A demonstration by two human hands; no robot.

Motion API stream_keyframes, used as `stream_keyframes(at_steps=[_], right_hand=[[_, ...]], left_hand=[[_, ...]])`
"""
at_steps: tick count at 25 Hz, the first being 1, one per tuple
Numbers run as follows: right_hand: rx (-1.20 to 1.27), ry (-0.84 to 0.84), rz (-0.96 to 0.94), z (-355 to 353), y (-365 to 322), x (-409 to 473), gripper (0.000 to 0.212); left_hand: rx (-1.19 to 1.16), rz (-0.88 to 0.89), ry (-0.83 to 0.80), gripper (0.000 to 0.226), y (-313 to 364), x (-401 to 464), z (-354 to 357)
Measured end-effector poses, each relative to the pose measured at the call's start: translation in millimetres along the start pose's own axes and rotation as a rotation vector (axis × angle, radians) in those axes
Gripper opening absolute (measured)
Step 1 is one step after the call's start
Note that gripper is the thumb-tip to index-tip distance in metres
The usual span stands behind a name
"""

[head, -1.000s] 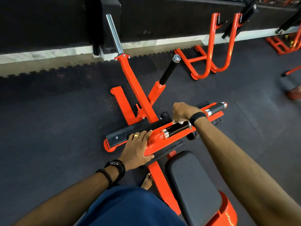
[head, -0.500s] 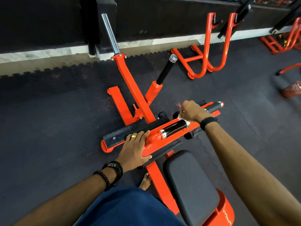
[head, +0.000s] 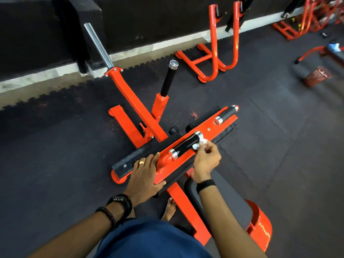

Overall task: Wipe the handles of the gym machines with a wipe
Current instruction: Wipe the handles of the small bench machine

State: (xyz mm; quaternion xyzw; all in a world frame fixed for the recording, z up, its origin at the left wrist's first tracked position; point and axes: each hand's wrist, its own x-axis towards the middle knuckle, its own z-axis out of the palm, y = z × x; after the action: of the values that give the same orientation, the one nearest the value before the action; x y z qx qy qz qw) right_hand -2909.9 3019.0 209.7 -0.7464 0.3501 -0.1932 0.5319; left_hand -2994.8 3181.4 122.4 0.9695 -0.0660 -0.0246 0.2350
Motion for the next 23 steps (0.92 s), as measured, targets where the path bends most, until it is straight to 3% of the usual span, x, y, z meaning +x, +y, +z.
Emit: stream_keyframes(at_steps=[2,4,7,10,14,16,19,23], right_hand=[[0.106,-0.136,0.157,-2.9,14.2,-35.3,0.026],[0.336,-0.357,0.365,-13.8,14.5,-68.3,0.028],[0.486,-0.311,0.559,-5.8,1.3,-31.1,0.02],[0.548,-0.246,0.606,4.9,-4.0,4.3,0.015],[0.54,-0.639,0.698,-15.7,17.3,-39.6,0.026],[0.549,-0.672,0.69,-13.4,14.4,-22.9,0.027],[0.629,-0.589,0.674,3.5,5.2,15.1,0.025],[0.614,-0.833,0.722,-6.9,27.9,-29.5,0.024]], left_hand=[[0.01,0.014,0.025,0.106,-0.3,-0.3,2.2],[0.014,0.018,0.037,0.106,-0.2,-0.8,2.6],[0.01,0.043,-0.001,0.107,-0.5,-0.1,-3.5],[-0.02,0.045,-0.023,0.107,-0.7,-1.6,-5.7],[-0.006,0.037,-0.024,0.105,-0.9,-0.5,-4.5],[-0.003,0.041,-0.03,0.105,-0.6,0.0,-5.2],[-0.014,0.034,-0.044,0.105,-1.4,-0.5,-4.3],[-0.008,0.031,-0.037,0.104,-0.8,-1.1,-3.1]])
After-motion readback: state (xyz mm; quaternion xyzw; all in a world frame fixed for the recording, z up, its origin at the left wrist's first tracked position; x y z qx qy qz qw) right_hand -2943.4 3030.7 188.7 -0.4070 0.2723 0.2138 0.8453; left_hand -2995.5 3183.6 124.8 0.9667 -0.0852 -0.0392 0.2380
